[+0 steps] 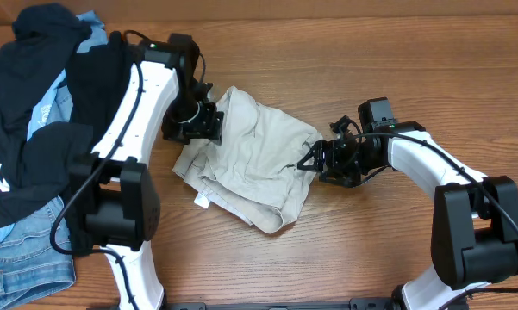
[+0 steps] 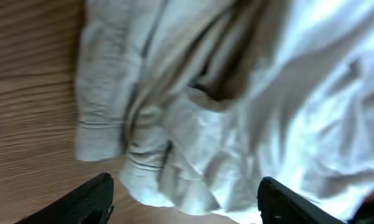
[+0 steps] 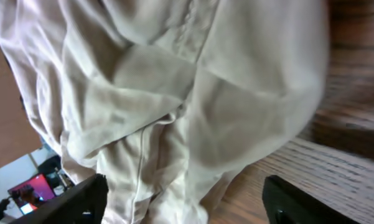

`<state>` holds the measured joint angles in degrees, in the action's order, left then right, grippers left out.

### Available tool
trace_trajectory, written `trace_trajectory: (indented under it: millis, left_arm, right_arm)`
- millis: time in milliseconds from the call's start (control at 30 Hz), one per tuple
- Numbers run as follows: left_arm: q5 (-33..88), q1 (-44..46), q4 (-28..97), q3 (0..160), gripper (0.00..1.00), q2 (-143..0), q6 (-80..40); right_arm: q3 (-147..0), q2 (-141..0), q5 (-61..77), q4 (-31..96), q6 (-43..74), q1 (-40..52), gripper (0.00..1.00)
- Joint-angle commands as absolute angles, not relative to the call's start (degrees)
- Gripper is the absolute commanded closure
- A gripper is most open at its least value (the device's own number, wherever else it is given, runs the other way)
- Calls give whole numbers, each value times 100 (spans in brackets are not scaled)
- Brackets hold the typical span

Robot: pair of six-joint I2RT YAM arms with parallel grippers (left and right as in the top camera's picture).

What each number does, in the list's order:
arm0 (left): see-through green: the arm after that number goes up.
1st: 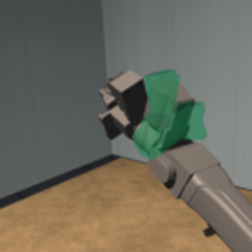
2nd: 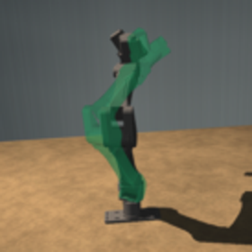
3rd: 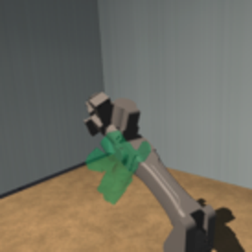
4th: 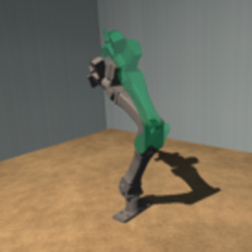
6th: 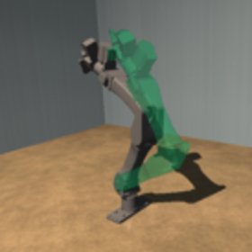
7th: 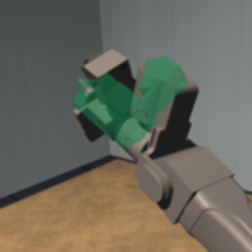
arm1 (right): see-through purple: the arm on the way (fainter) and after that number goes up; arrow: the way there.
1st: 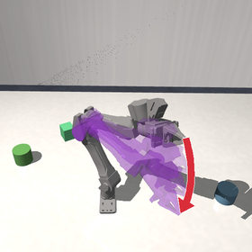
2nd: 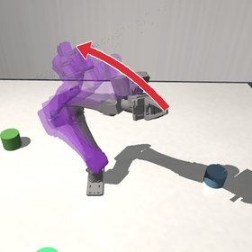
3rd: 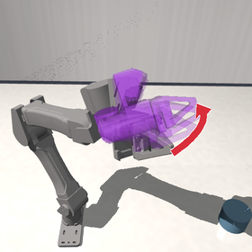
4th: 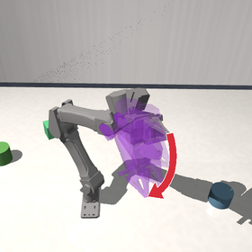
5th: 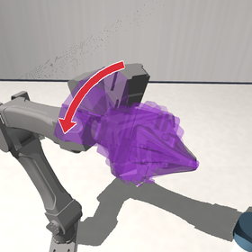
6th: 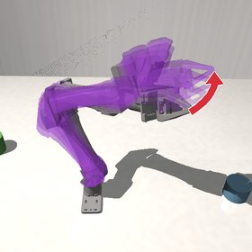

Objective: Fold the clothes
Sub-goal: 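Grasp the folded beige shorts' right side with the right gripper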

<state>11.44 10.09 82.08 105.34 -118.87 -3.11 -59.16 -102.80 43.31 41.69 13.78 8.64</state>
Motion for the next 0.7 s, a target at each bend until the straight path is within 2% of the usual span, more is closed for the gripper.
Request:
trace_trajectory:
  millis: [0,100,233,333,467,667]
  left_arm:
    - [386,871,8062,10586,22,-11876,-790]
    - [449,779,7966,10586,21,-11876,-947]
    - [425,698,7710,10586,5,-11876,-941]
    - [401,701,7404,10584,1,-11878,-902]
    - [-180,672,6963,10573,4,-11972,-886]
    - [-172,666,6676,10573,2,-12665,-620]
  right_arm:
    - [-5957,-10197,4353,4139,1347,862,14]
    - [-5822,-10237,4217,3946,1522,869,11]
    - [-5575,-10265,4292,3098,2047,1203,5]
    - [-5568,-10370,3896,2462,2532,1828,0]
    - [-5568,-10648,3050,2027,3223,2471,0]
    - [-5568,-10687,2952,1730,3586,2480,0]
